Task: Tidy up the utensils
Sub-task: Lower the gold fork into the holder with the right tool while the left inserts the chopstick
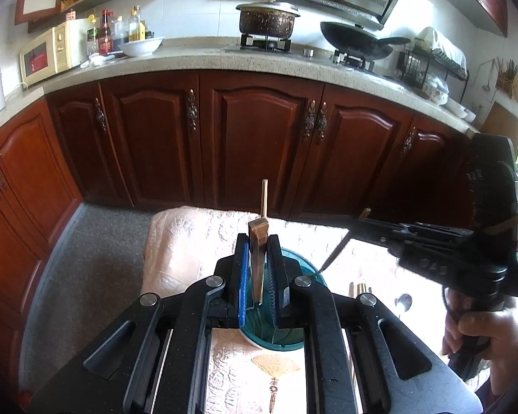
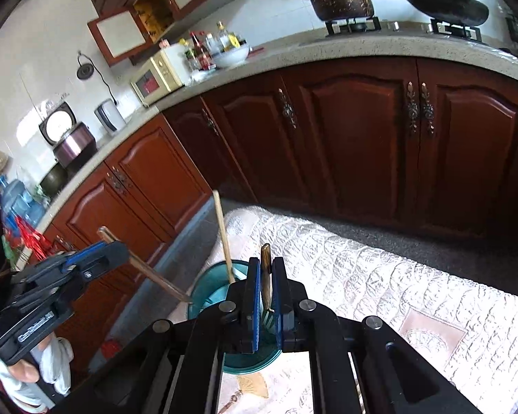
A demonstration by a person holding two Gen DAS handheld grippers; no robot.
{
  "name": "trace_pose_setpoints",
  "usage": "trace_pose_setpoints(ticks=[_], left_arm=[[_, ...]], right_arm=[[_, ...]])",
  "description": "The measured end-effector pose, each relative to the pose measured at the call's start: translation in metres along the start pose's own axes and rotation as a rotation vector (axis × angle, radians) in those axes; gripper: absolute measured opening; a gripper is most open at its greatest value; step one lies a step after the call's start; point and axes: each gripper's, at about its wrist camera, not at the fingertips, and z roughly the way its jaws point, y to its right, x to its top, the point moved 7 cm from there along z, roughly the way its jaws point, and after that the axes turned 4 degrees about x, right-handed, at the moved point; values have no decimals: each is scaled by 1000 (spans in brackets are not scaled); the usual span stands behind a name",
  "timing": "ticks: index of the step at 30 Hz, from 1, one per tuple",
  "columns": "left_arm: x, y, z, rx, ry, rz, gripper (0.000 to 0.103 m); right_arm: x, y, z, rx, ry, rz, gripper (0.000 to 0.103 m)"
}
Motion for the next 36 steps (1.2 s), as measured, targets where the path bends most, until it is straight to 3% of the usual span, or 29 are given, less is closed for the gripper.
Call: trace_pose_setpoints(ticks=[8, 19, 28, 30, 32, 36], left_arm=[[-19, 5, 20, -8, -48, -4, 8], [-27, 4, 36, 4, -69, -34, 9], [-29, 6, 35, 17, -67, -35, 9], [-28, 6, 31, 20, -54, -41, 13], [-28, 5, 26, 28, -44, -45, 26], [-27, 7, 16, 34, -26, -48, 40]], right_arm=[[-19, 8, 48, -10, -106, -17, 6], [-46, 17, 77, 12, -197, 6, 6], [-49, 20, 50, 56, -148, 30, 7], [-49, 23, 41, 63, -135, 40, 7], [-49, 22, 32, 65, -120, 40, 8], [-52, 23, 15, 55, -97, 50, 10]])
